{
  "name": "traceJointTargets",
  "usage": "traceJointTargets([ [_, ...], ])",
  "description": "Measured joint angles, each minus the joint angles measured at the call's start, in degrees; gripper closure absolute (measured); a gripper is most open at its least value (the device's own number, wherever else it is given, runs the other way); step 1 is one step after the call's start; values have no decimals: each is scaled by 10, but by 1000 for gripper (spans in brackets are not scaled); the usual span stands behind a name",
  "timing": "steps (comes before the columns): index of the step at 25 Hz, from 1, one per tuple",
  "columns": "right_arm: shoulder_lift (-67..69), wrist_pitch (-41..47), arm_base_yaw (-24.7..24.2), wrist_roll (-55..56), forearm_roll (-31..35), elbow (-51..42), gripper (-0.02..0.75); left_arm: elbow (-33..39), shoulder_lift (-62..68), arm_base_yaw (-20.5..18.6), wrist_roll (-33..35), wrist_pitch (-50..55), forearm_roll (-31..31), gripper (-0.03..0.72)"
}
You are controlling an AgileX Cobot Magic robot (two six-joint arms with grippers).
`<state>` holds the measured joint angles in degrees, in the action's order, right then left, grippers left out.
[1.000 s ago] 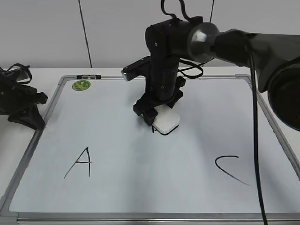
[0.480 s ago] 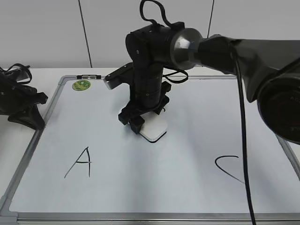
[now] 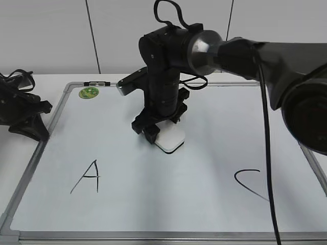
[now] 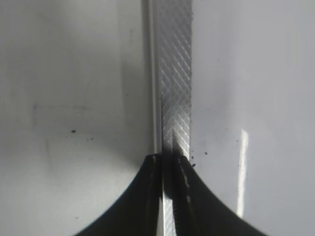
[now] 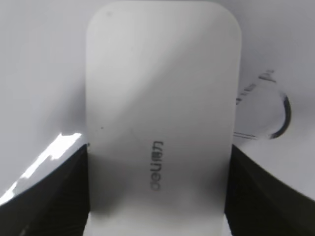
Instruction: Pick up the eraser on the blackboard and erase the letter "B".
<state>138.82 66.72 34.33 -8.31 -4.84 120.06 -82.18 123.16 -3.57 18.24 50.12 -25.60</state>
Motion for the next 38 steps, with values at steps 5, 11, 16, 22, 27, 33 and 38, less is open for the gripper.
traceJointTargets([
  [5, 0, 0, -24, 4, 1, 0, 197, 0, 0, 0, 0, 0, 1, 659],
  [11, 0, 0, -60, 10, 2, 1, 197, 0, 0, 0, 0, 0, 2, 659],
  [16, 0, 5, -97, 11, 3, 3, 197, 0, 0, 0, 0, 0, 2, 659],
  [22, 0, 15, -123, 13, -13, 4, 197, 0, 0, 0, 0, 0, 3, 659],
  [27, 0, 21, -125, 13, -21, 13, 197, 0, 0, 0, 0, -1, 3, 659],
  [33, -30, 34, -131, 12, -14, 35, 198, 0, 0, 0, 0, -1, 3, 659],
  [38, -91, 35, -133, 12, 9, 24, 198, 0, 0, 0, 0, -1, 3, 659],
])
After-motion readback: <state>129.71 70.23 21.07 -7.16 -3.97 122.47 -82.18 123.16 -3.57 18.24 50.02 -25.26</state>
